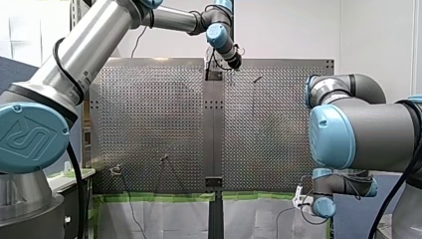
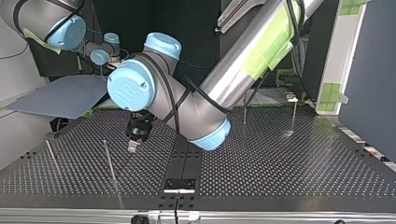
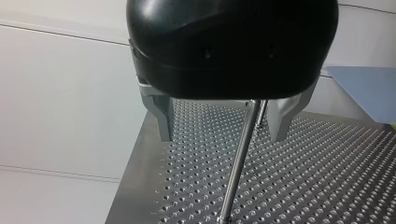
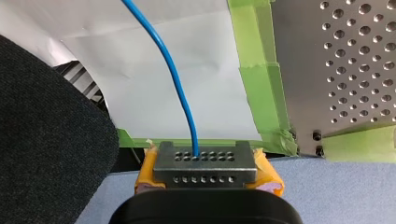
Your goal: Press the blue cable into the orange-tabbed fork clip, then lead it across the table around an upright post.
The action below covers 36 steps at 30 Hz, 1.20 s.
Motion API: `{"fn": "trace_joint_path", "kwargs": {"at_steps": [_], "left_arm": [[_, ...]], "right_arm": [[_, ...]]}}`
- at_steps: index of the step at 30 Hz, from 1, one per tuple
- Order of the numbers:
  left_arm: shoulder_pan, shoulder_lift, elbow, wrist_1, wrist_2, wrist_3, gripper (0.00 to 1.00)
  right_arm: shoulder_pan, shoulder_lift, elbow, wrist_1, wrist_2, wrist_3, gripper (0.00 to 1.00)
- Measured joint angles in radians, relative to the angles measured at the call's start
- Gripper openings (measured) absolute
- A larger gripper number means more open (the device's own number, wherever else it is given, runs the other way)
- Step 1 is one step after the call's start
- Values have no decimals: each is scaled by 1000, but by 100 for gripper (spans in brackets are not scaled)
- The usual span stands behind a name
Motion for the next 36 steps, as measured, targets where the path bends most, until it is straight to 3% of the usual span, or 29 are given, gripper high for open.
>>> {"fn": "trace_joint_path", "kwargs": {"at_steps": [6,12,17,23,31,36], "left_arm": [[-5,0,-11,-3,0,0,98],[-16,19,-66,18,0,18,98],[-18,47,-117,64,2,23,98],[-19,57,-180,124,1,21,98],[-14,57,-269,142,0,18,98],[-12,58,-289,144,0,13,98]], "right_arm": [[7,-6,0,5,-6,-1,0],[20,-46,1,32,-18,2,0],[43,-90,2,62,-12,16,0],[67,-155,2,90,11,42,0],[87,-232,2,156,63,44,0],[98,-283,2,207,84,40,0]]}}
